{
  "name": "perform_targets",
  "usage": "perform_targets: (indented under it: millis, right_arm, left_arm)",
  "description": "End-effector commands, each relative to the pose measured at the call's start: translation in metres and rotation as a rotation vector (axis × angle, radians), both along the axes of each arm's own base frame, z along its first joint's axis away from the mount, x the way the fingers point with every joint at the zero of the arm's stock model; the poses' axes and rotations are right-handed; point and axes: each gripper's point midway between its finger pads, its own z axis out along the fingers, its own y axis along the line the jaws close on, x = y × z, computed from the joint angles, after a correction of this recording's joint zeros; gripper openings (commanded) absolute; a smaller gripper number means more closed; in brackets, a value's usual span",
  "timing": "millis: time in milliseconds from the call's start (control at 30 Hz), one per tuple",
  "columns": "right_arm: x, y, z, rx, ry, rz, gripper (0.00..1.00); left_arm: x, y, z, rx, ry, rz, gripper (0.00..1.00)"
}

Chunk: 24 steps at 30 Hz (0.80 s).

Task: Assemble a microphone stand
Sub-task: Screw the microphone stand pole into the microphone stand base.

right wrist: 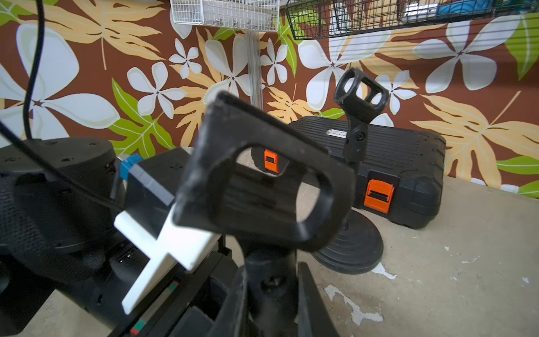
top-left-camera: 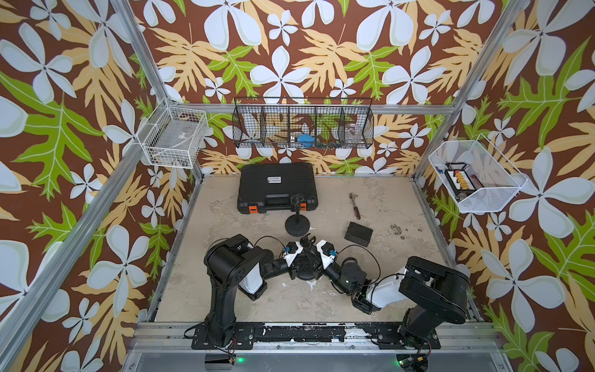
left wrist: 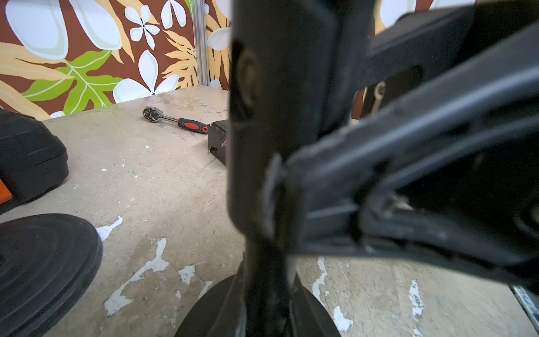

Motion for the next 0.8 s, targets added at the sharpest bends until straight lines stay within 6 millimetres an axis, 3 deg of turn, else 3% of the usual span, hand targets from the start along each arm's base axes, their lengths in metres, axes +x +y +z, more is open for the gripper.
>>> perform_targets:
  millis: [0,233,367,533,767]
  right_arm:
    - [-0.017,0.004,-0.027,-0.057,0.112,0.152,0.42]
    - [-0.035,-0.007,-0.003,-0.013,0.073,0.484,0.58]
    - [-0.035,-0.011,0.003,-0.022,0.069,0.633,0.58]
    - [-0.018,-0.010,0.008,-0.042,0.064,0.709,0.54]
    - [-0.006,0.002,0.008,-0.070,0.059,0.818,0.48]
  left_arm:
    - [0.003,0.002,0.036,-0.102,-0.126,0.023,0.12]
    - [0.003,0.004,0.022,-0.048,-0.128,0.030,0.10]
    - [0.002,0.003,0.019,-0.039,-0.126,0.020,0.10]
    - [0.002,0.001,0.018,-0.038,-0.125,0.011,0.10]
    - [0.002,-0.002,0.017,-0.038,-0.119,-0.004,0.10]
